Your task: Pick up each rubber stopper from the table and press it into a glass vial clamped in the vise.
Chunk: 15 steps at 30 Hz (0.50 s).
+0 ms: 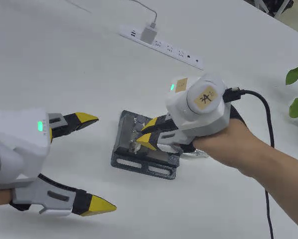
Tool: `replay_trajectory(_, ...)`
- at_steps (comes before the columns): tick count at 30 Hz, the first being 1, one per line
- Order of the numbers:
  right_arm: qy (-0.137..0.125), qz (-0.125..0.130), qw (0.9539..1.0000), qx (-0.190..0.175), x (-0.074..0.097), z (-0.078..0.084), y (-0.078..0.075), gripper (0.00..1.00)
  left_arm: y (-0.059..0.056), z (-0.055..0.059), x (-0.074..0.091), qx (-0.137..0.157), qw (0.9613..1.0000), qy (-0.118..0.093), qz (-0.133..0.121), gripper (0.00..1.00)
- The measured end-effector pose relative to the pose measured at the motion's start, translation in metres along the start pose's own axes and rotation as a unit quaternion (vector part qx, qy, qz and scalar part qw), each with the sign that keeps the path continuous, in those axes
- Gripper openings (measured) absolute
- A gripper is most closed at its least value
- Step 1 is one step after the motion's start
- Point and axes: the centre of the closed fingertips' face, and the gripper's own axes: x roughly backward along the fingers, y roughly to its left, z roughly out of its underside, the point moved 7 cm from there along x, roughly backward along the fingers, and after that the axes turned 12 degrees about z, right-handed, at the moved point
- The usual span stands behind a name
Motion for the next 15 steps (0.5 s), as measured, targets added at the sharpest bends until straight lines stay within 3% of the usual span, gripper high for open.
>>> replay_trajectory(11, 0.014, 0.007, 0.9991, 0.039, -0.0018, -0.0048, 0.0028, 0.05, 0.0005, -0.0008, 0.0014, 0.002, 1.0, -0.002, 0.001, 0.94)
replay_trajectory(15, 0.019, 0.008, 0.9991, 0.038, -0.002, -0.0049, 0.002, 0.05, 0.001, 0.0002, 0.0019, 0.004, 1.0, -0.001, 0.001, 0.93)
